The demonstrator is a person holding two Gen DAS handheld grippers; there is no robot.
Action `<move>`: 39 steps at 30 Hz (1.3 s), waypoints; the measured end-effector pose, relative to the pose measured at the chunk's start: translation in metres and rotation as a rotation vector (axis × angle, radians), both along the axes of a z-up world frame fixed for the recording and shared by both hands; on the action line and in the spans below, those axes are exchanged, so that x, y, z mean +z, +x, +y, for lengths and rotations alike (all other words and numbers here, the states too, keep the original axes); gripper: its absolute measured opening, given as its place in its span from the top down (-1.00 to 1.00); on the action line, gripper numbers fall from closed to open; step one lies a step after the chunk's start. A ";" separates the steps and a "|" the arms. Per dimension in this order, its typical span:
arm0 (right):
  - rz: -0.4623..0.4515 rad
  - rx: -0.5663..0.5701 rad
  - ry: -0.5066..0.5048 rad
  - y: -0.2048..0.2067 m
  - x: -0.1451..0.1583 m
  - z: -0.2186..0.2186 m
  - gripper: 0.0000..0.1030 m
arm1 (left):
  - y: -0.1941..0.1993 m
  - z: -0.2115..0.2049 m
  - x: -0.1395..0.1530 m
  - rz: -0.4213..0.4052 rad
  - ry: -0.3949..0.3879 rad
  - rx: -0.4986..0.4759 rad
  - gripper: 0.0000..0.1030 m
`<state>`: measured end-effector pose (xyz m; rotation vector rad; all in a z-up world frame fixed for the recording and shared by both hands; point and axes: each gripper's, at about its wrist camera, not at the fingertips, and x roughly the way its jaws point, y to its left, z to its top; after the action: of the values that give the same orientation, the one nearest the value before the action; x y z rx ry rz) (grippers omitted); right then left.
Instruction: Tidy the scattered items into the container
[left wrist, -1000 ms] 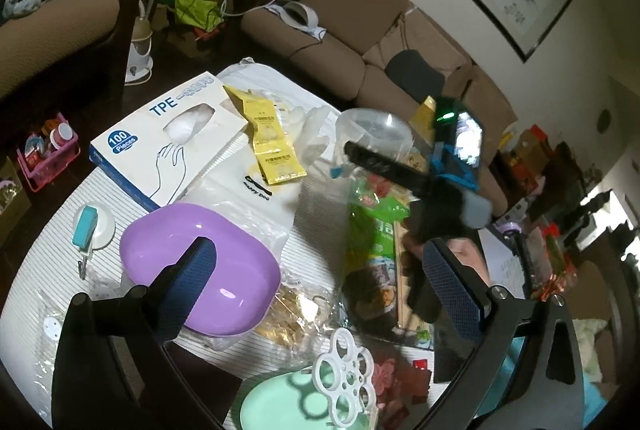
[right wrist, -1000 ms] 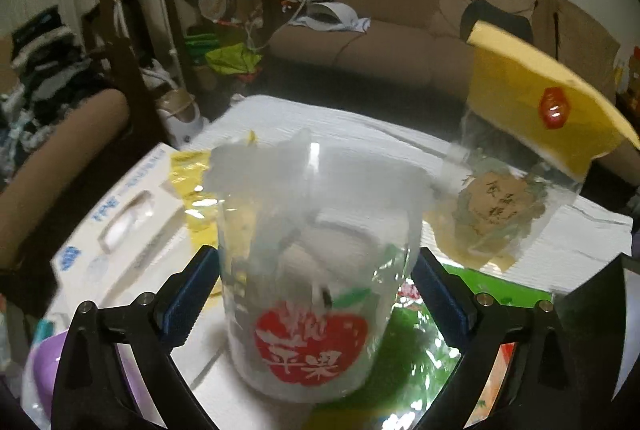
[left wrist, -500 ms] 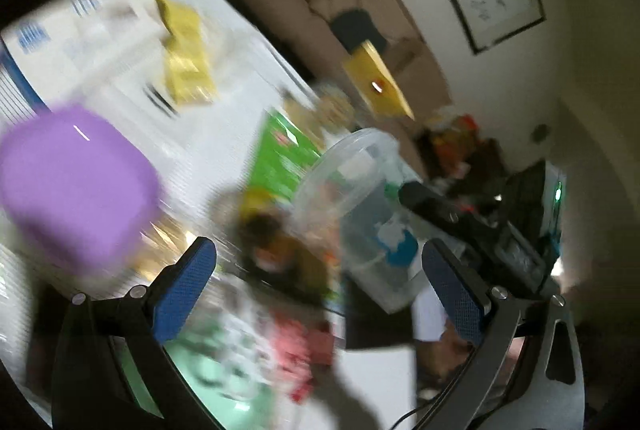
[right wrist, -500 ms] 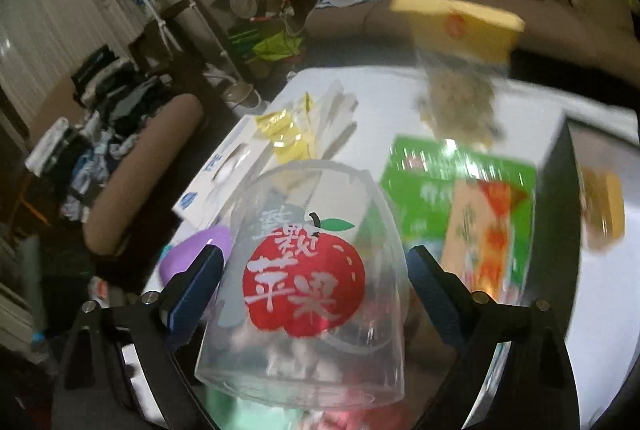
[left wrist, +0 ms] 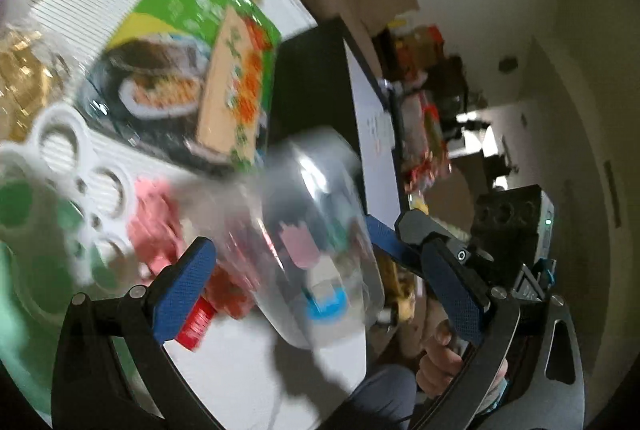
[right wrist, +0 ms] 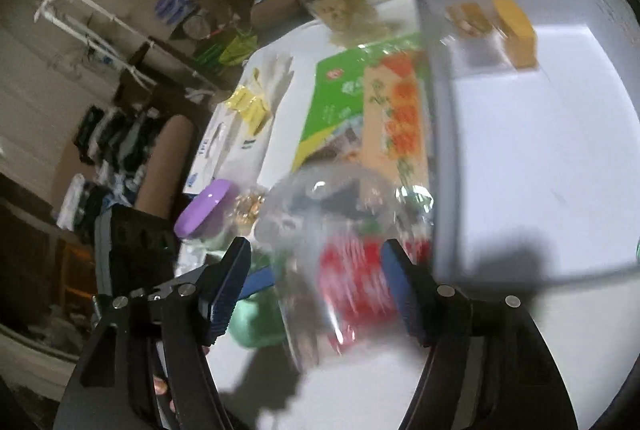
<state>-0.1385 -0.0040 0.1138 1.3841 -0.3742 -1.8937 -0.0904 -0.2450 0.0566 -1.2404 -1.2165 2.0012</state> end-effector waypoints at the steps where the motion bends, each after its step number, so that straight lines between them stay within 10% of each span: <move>1: -0.011 -0.014 -0.024 0.006 -0.001 0.011 -0.38 | 0.004 0.008 0.005 0.005 -0.012 -0.022 -1.00; 7: 0.010 -0.029 -0.068 0.044 0.010 0.064 -0.38 | 0.034 0.042 0.044 0.113 -0.072 -0.119 -1.00; 18: 0.221 0.013 0.115 0.064 0.027 0.088 -0.58 | 0.033 -0.070 0.031 0.051 -0.180 0.320 -1.00; 27: 0.468 0.133 0.256 -0.011 0.071 -0.006 -0.73 | 0.001 -0.049 0.018 0.025 -0.136 0.263 -1.00; 33: 0.728 0.334 0.537 -0.016 0.032 -0.105 -0.87 | 0.001 -0.072 0.020 0.022 -0.111 0.316 -1.00; 39: 0.639 0.375 0.535 -0.029 -0.010 -0.131 -0.88 | 0.006 -0.094 0.016 0.022 -0.080 0.357 -1.00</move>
<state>-0.1672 -0.1348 0.1041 0.9726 0.6990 -2.0491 -0.0841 -0.3390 0.0722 -1.0935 -1.4410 2.3290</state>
